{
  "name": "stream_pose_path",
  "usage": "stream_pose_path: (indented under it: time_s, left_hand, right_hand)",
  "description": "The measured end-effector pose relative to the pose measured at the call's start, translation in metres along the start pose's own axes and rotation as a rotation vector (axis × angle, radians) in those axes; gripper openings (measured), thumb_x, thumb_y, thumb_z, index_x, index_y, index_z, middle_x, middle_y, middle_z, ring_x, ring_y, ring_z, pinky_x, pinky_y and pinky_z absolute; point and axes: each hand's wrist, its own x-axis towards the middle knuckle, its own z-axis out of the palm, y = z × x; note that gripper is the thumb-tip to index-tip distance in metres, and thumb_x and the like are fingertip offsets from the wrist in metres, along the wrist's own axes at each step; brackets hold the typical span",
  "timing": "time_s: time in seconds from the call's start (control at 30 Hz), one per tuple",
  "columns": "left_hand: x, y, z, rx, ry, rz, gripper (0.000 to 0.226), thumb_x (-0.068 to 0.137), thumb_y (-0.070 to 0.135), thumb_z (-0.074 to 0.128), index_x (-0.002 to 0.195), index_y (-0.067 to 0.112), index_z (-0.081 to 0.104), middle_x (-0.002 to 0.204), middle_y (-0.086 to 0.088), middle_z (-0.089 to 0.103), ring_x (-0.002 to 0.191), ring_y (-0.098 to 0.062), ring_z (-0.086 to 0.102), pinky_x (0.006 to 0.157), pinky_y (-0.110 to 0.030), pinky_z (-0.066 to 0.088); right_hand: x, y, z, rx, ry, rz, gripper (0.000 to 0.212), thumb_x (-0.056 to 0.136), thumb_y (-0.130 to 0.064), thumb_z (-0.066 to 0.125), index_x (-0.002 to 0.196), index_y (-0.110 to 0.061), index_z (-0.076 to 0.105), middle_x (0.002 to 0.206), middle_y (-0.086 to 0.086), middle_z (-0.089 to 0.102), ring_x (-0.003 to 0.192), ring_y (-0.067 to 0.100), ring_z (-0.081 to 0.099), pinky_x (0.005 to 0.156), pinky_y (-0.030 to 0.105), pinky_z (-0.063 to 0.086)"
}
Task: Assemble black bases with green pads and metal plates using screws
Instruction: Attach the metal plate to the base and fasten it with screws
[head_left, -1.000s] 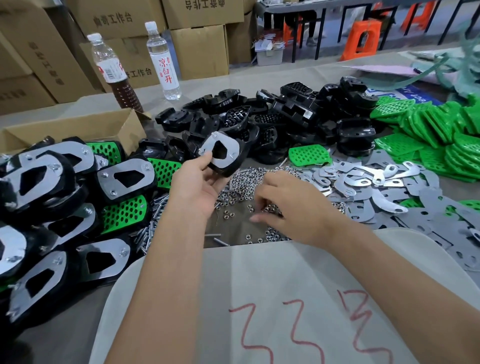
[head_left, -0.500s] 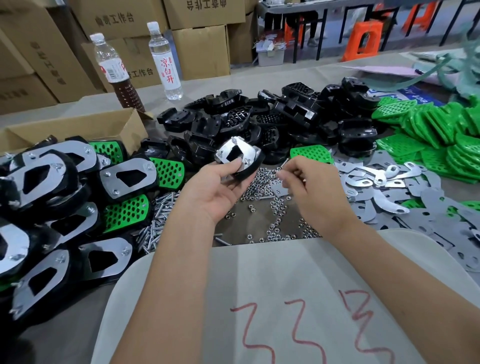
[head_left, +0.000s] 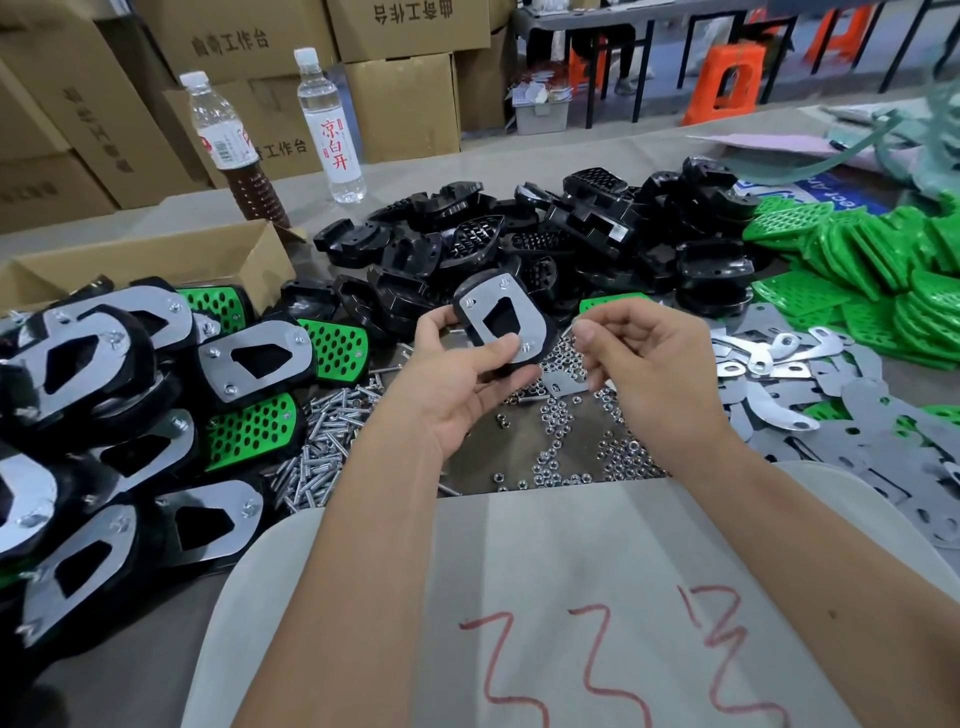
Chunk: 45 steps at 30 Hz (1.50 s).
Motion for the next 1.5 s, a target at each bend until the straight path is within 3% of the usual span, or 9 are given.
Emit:
stream_pose_path:
  time_s: [0.13,0.3,0.47,0.6,0.8,0.97,1.4,1.5]
  left_hand:
    - [-0.0012,-0.0023,0.0013,0.017,-0.013,-0.004,0.057,0.088,-0.013,0.071,0.127,0.021,0.047,0.125,-0.025,0.069,0.094,-0.034,0.076,0.063,-0.031,0.063]
    - [-0.0021,-0.0026,0.0046,0.079,-0.011,0.041,0.060,0.089,-0.014,0.069,0.132,0.020,0.044,0.124,-0.024,0.068,0.088,-0.031,0.075,0.063,-0.031,0.064]
    - [-0.0024,-0.0068,0.0089,0.131,-0.023,0.059,0.058,0.090,-0.015,0.068,0.132,0.017,0.045,0.110,-0.019,0.072,0.078,-0.025,0.075,0.065,-0.033,0.064]
    - [-0.0022,-0.0073,0.0076,0.169,-0.022,0.053,0.057,0.088,-0.015,0.070,0.127,0.019,0.048,0.111,-0.019,0.072,0.077,-0.025,0.076,0.062,-0.031,0.063]
    - [-0.0008,-0.0068,0.0056,0.153,-0.032,0.021,0.053,0.086,-0.016,0.071,0.118,0.021,0.051,0.109,-0.018,0.072,0.070,-0.021,0.077,0.061,-0.031,0.062]
    - [0.0003,-0.0080,0.0053,0.160,-0.042,0.008,0.052,0.086,-0.018,0.070,0.118,0.019,0.052,0.099,-0.015,0.074,0.068,-0.021,0.076,0.060,-0.031,0.061]
    - [-0.0028,-0.0054,0.0064,0.213,0.002,-0.047,0.050,0.087,-0.012,0.072,0.126,0.011,0.051,0.116,-0.024,0.071,0.080,-0.033,0.074,0.055,-0.026,0.059]
    - [-0.0048,-0.0013,0.0071,0.194,-0.034,-0.137,0.031,0.092,-0.007,0.067,0.119,0.004,0.058,0.094,-0.021,0.073,0.062,-0.027,0.073,0.049,-0.022,0.057]
  right_hand:
    - [-0.0007,0.0001,0.0017,0.030,-0.051,0.026,0.016,0.089,0.003,0.076,0.097,-0.011,0.078,0.078,0.006,0.074,0.064,0.019,0.071,0.066,0.030,0.061]
    - [-0.0040,-0.0009,0.0034,-0.020,-0.058,0.003,0.017,0.087,0.002,0.078,0.093,-0.014,0.078,0.076,0.004,0.075,0.063,0.018,0.072,0.061,0.028,0.060]
    - [-0.0063,-0.0009,0.0060,-0.192,-0.153,-0.151,0.014,0.084,-0.004,0.083,0.090,-0.017,0.080,0.082,-0.007,0.070,0.077,0.021,0.068,0.062,0.048,0.060]
    - [-0.0045,0.0014,0.0052,-0.212,-0.161,-0.151,0.019,0.083,-0.002,0.084,0.086,-0.020,0.080,0.080,-0.004,0.069,0.073,0.021,0.066,0.057,0.049,0.060]
    - [-0.0060,-0.0001,0.0037,-0.145,-0.159,-0.148,0.009,0.084,-0.006,0.084,0.081,-0.010,0.077,0.080,0.003,0.067,0.065,0.024,0.064,0.055,0.045,0.060]
    - [-0.0066,-0.0013,0.0073,-0.202,-0.163,-0.185,0.008,0.083,-0.005,0.085,0.081,-0.009,0.079,0.077,0.001,0.065,0.068,0.028,0.059,0.057,0.053,0.056]
    - [-0.0066,0.0015,0.0072,-0.149,-0.182,-0.164,0.011,0.084,-0.005,0.084,0.085,-0.016,0.081,0.080,0.000,0.071,0.073,0.025,0.064,0.059,0.050,0.057]
    - [-0.0026,0.0048,0.0033,-0.017,-0.029,-0.087,0.015,0.089,-0.007,0.079,0.085,-0.021,0.079,0.079,0.002,0.073,0.074,0.021,0.068,0.055,0.035,0.060]
